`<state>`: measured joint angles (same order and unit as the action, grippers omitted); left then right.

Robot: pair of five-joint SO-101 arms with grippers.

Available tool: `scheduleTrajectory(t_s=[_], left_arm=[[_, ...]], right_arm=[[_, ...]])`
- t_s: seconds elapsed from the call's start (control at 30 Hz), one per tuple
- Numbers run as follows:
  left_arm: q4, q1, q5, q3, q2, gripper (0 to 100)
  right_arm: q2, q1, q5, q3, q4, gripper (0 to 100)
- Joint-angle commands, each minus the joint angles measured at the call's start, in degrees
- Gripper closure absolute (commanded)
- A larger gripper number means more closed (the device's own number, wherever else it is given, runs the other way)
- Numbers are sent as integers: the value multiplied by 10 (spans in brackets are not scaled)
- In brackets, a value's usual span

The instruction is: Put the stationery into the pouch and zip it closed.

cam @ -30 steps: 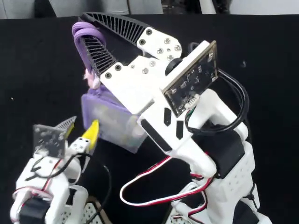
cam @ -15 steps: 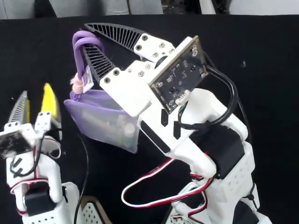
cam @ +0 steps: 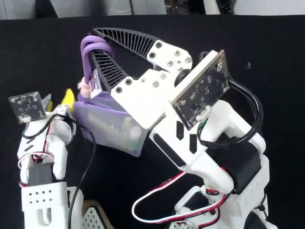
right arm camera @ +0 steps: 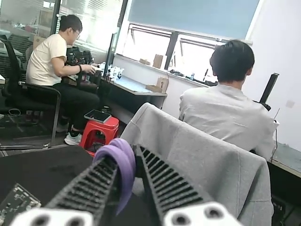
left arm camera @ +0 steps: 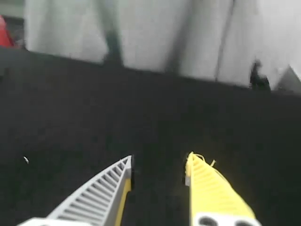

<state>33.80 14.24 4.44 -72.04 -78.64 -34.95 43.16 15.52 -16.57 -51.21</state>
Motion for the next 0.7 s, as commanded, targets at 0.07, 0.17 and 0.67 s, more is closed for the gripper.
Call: scheduleTrajectory(t_s=[0.07, 0.17, 0.67], left_arm=[[229, -97, 4, 120, -112, 805], [304, -135, 4, 138, -216, 804], [450, -212, -40, 172, -260, 801]], right_arm=[[-15, 2, 5, -6, 1, 988], [-16, 2, 5, -7, 1, 988], [-16, 2, 4, -8, -4, 988]])
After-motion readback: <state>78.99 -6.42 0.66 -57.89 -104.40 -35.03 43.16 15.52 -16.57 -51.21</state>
